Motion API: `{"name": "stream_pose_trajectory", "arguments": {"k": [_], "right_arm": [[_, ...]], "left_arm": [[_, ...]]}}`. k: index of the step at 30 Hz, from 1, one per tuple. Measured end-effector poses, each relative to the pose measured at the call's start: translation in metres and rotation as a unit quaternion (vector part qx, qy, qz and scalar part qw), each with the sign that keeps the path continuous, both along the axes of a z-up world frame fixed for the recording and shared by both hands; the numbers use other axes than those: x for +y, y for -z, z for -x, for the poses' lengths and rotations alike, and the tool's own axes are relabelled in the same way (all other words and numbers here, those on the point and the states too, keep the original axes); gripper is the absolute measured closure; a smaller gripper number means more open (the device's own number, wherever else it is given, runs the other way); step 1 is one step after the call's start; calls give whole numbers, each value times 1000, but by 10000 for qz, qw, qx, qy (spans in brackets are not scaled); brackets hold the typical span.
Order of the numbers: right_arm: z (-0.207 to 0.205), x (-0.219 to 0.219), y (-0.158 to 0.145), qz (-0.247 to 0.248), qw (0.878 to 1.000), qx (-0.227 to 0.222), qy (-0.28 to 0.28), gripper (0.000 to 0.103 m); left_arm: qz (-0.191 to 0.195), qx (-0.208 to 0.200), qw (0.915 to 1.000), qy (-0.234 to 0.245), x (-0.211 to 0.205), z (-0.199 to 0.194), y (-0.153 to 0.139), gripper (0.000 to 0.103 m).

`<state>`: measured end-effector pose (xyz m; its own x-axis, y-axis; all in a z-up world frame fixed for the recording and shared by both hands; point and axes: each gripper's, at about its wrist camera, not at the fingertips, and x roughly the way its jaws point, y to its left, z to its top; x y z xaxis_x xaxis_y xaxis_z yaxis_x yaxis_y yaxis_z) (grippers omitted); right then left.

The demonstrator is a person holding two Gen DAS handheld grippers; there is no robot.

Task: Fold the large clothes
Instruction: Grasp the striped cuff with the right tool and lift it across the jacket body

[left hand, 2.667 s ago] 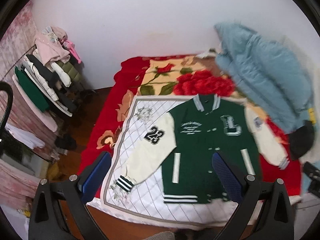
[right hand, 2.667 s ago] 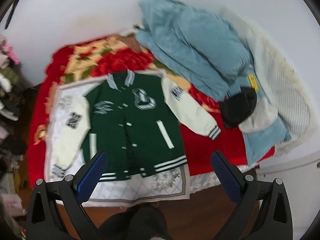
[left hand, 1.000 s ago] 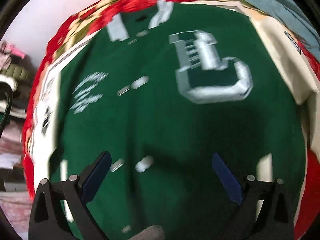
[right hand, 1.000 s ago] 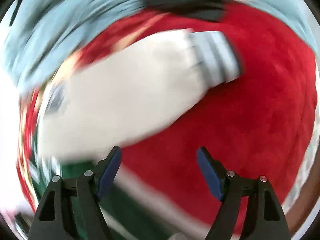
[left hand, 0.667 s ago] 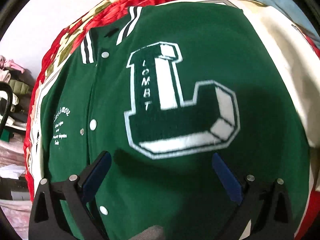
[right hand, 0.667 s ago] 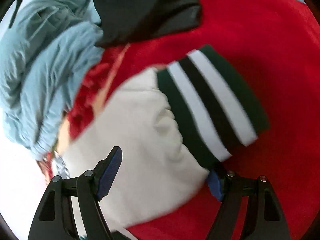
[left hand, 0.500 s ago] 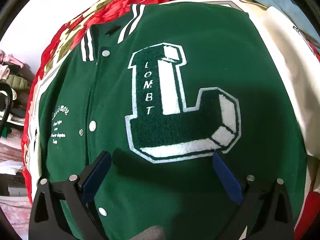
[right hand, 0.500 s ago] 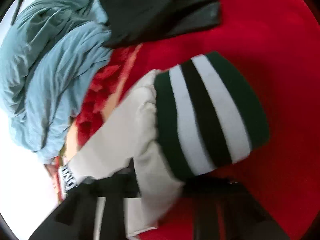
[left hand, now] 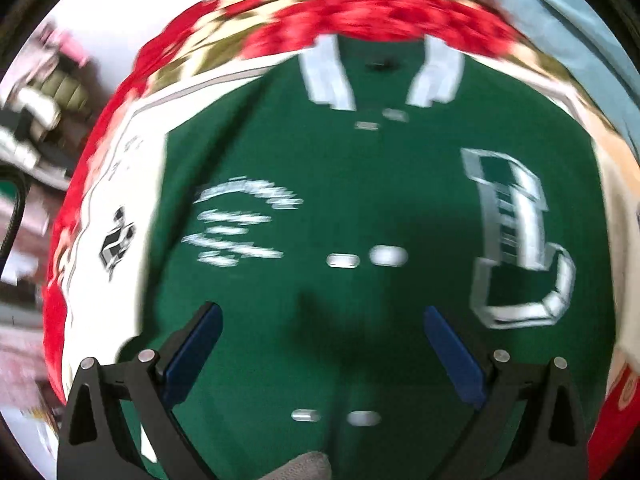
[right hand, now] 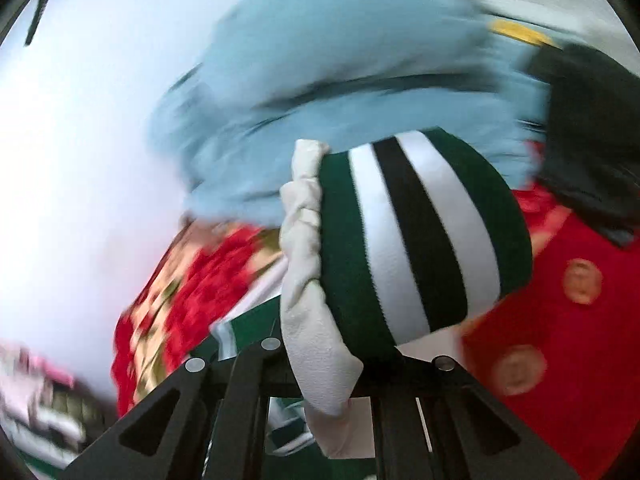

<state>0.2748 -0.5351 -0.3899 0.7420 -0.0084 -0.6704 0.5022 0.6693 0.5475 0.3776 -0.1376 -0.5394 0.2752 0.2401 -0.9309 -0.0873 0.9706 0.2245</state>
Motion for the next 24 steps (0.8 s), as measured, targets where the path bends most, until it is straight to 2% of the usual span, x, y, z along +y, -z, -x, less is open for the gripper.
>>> {"name": "stream_pose_trajectory", "arguments": {"k": [4, 7, 9, 11, 12, 15, 17, 19, 20, 21, 23, 24], "right_arm": [[-84, 107, -5, 20, 9918, 108, -1272, 94], [-141, 206, 21, 104, 9723, 370, -2306, 94], [-173, 275, 52, 180, 9514, 696, -2994, 94], [-197, 343, 91, 346, 9248, 1070, -3635, 94], [-207, 380, 114, 583, 9099, 1301, -3896, 94], [-219, 438, 165, 728, 8814, 1773, -4318, 93], [-219, 469, 196, 648, 8606, 2063, -4611, 84], [-197, 491, 201, 409, 8493, 2060, -4844, 64], [-191, 494, 198, 169, 8457, 1923, -4975, 38], [-185, 494, 191, -87, 8453, 1762, -5043, 24], [-169, 484, 181, -300, 8490, 1667, -5005, 24], [-164, 478, 177, -380, 8531, 1708, -4916, 24]], "left_arm": [[-117, -86, 9985, -523, 68, 3, -7, 0], [-235, -143, 9954, -921, 120, 6, -5, 0], [-306, -158, 9928, -1146, 153, 10, -2, 0], [-346, -147, 9913, -1263, 177, 13, 2, 0], [-376, -125, 9905, -1318, 192, 15, 5, 0], [-455, -72, 9890, -1404, 221, 25, 12, 0], [-449, 17, 9874, -1518, 241, 36, 14, 0], [-339, 117, 9853, -1671, 258, 51, 10, 0], [-258, 185, 9840, -1755, 268, 62, 7, 0], [-191, 246, 9829, -1814, 274, 69, 4, 0], [19, 416, 9795, -1973, 291, 92, -2, 0], [274, 551, 9742, -2172, 305, 109, -4, 0]]}}
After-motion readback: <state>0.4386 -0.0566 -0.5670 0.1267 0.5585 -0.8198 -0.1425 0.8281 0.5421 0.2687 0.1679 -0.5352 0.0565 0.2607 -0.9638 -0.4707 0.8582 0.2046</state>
